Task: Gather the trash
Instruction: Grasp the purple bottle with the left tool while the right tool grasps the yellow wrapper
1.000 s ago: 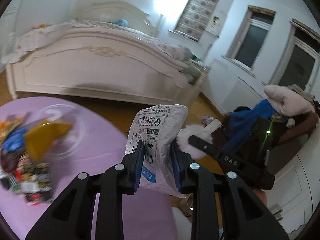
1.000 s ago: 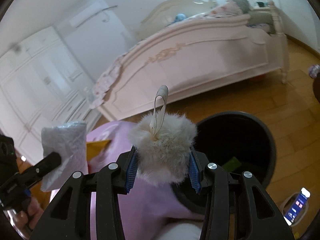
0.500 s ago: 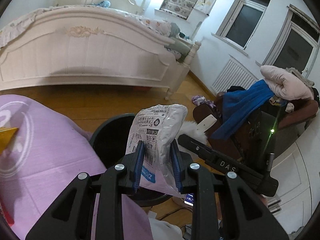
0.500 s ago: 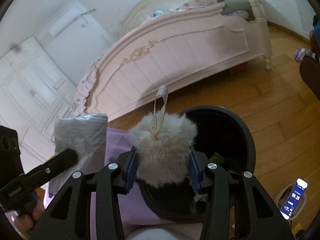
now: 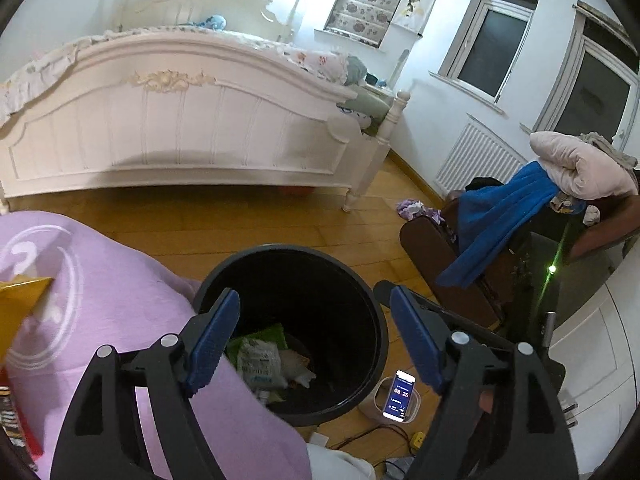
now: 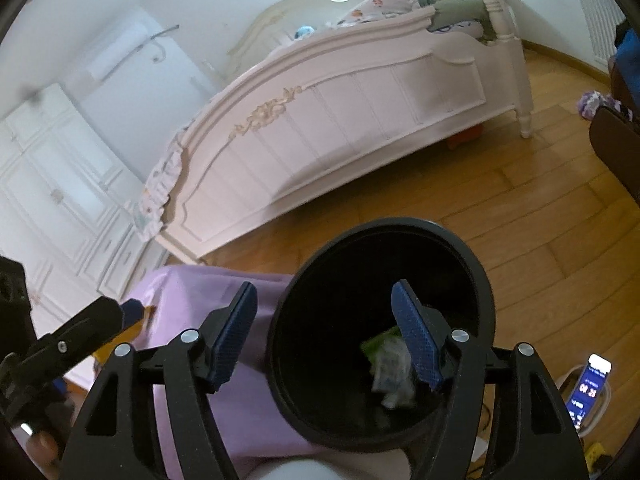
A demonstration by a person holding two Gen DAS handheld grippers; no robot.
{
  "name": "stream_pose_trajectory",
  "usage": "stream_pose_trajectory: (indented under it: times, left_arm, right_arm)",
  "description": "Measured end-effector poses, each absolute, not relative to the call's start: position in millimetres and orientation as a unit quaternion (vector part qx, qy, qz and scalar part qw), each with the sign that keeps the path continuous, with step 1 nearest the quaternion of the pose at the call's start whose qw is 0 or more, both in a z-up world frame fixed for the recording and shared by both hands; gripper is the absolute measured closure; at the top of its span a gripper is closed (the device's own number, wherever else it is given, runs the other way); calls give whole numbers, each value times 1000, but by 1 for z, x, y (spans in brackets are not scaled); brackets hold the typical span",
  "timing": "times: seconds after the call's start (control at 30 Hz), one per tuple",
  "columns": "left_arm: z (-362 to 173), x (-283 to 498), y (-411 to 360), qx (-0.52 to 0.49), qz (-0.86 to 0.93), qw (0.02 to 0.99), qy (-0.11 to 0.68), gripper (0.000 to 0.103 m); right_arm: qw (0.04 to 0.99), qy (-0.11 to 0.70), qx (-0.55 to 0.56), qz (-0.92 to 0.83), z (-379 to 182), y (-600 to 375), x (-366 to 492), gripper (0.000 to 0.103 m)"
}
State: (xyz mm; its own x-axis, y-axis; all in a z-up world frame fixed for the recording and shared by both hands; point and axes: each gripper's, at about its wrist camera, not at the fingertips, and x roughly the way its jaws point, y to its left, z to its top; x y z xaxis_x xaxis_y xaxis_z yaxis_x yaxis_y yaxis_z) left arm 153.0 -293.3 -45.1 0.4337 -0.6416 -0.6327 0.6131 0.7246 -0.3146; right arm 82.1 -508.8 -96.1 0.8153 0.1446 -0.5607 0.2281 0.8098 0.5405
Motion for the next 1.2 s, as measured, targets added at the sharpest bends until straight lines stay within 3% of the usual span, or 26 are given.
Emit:
stream_pose_trajectory:
  times: [0.4, 0.47, 0.57, 0.8, 1.03, 1.1, 1.2]
  left_arm:
    - [-19, 118, -158, -62, -256, 901, 344, 25]
    - [-18, 113, -124, -74, -217, 912, 340, 25]
    - [-18, 106, -73, -91, -161, 923, 338, 25]
    - [-33, 114, 36, -113, -15, 929, 353, 25]
    - [-62, 138, 85, -122, 37, 911, 392, 26]
    - [-68, 146, 88, -120, 43, 907, 402, 29]
    - [-79, 155, 94, -118, 45, 900, 418, 42]
  right_arm:
    - [915, 313, 246, 69, -51, -409, 95, 33]
    - [915, 314, 234, 95, -41, -384, 99, 23]
    - [914, 317, 219, 130, -27, -348, 105, 22]
    - [900, 340, 192, 194, 1, -271, 143, 22]
    - [858, 417, 219, 204, -15, -219, 208, 22]
    - [850, 437, 220, 197, -24, -212, 221, 22]
    - [841, 468, 204, 179, -37, -201, 237, 22]
